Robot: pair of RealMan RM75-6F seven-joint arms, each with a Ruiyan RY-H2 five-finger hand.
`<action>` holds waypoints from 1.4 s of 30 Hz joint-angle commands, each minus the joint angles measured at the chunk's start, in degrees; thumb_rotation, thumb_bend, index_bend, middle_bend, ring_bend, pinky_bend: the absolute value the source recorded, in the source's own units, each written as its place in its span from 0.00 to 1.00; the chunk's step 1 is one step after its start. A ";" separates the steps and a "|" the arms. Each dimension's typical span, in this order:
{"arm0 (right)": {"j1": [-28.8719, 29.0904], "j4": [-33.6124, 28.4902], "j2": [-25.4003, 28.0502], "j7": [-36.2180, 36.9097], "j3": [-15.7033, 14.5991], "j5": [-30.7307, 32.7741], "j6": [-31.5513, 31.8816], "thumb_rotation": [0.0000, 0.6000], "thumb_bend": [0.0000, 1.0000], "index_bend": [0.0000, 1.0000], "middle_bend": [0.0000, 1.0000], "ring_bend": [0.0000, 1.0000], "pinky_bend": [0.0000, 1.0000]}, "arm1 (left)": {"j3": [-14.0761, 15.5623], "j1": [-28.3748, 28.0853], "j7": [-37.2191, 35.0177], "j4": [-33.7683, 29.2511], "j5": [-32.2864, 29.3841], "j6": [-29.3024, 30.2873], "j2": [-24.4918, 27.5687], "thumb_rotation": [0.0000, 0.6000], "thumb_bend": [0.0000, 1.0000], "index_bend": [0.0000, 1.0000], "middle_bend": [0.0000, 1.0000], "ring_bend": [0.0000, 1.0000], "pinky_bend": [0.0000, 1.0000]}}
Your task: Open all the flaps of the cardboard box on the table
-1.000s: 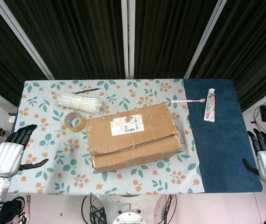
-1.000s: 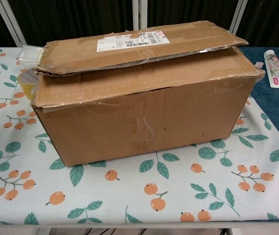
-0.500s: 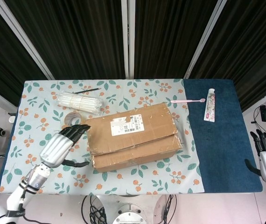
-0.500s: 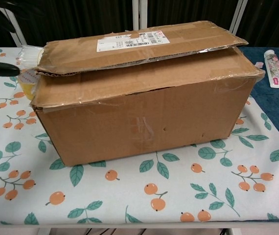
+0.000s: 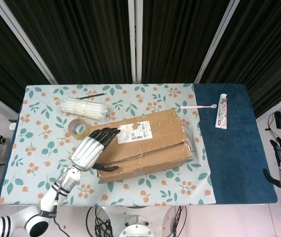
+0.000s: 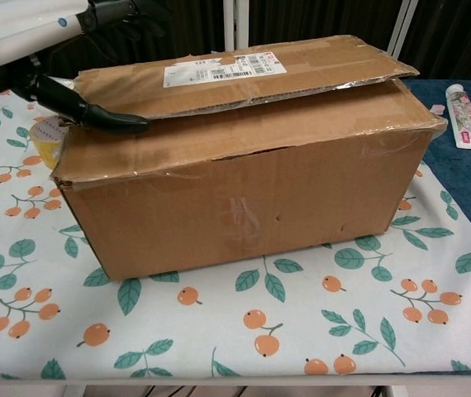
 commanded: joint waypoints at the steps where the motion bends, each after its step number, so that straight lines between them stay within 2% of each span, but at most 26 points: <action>1: 0.00 0.11 0.06 0.24 0.10 0.19 -0.15 1.00 0.18 0.00 0.00 0.00 0.00 | -0.14 -0.88 1.43 0.77 -1.11 0.05 -1.16 0.50 0.00 0.07 0.11 0.13 0.25; 6: 0.27 0.19 0.00 0.45 0.15 0.27 -0.81 1.00 0.18 0.00 0.00 0.00 0.00 | 0.32 -1.50 2.03 1.88 0.27 1.11 -1.82 0.49 0.00 0.07 0.11 0.13 0.25; 9: 0.41 0.42 -0.18 0.76 0.11 0.07 -1.00 1.00 0.18 0.00 0.00 0.00 0.00 | 0.59 -1.68 3.41 2.86 1.21 2.18 -2.44 0.54 0.01 0.07 0.11 0.13 0.25; 17: 0.29 0.76 -0.12 1.51 0.22 0.01 -0.79 1.00 0.18 0.00 0.00 0.00 0.00 | 1.61 -1.63 6.57 4.25 3.95 5.12 -3.64 0.97 0.09 0.06 0.11 0.13 0.25; 18: 0.26 0.78 -0.10 1.57 0.23 0.03 -0.77 1.00 0.18 0.00 0.00 0.00 0.00 | 1.64 -1.59 6.66 4.26 4.08 5.42 -3.78 0.99 0.10 0.06 0.11 0.13 0.25; 24: 0.01 0.95 -0.05 2.07 0.21 -0.11 -0.40 1.00 0.18 0.00 0.00 0.00 0.00 | 1.07 -1.22 7.41 4.26 5.24 8.32 -4.52 1.00 0.22 0.06 0.11 0.13 0.25; 27: -0.03 1.01 -0.07 2.23 0.20 -0.24 -0.28 1.00 0.18 0.00 0.00 0.00 0.00 | 0.13 -1.04 7.10 4.22 5.86 10.37 -4.96 1.00 0.25 0.06 0.11 0.13 0.25; 31: 0.01 0.97 -0.07 2.16 0.26 -0.37 -0.20 1.00 0.18 0.00 0.00 0.00 0.00 | -2.00 -1.25 7.07 4.25 5.80 12.44 -5.28 1.00 0.27 0.06 0.11 0.13 0.25; 34: 0.04 0.80 0.01 2.07 0.29 -0.50 -0.11 1.00 0.18 0.00 0.00 0.00 0.00 | -4.72 -2.11 8.42 3.47 3.70 12.21 -4.60 1.00 0.26 0.06 0.11 0.13 0.25; 38: -0.09 0.07 0.37 1.78 0.29 -0.58 0.11 1.00 0.18 0.00 0.00 0.00 0.00 | -10.80 -4.59 12.63 0.86 -2.06 10.45 -2.67 1.00 0.26 0.06 0.11 0.13 0.25; 42: -0.20 -1.18 1.13 1.93 0.33 -0.24 -0.10 1.00 0.18 0.00 0.00 0.00 0.00 | -16.80 -8.67 14.34 2.53 -8.00 6.91 -0.83 1.00 0.26 0.06 0.11 0.13 0.25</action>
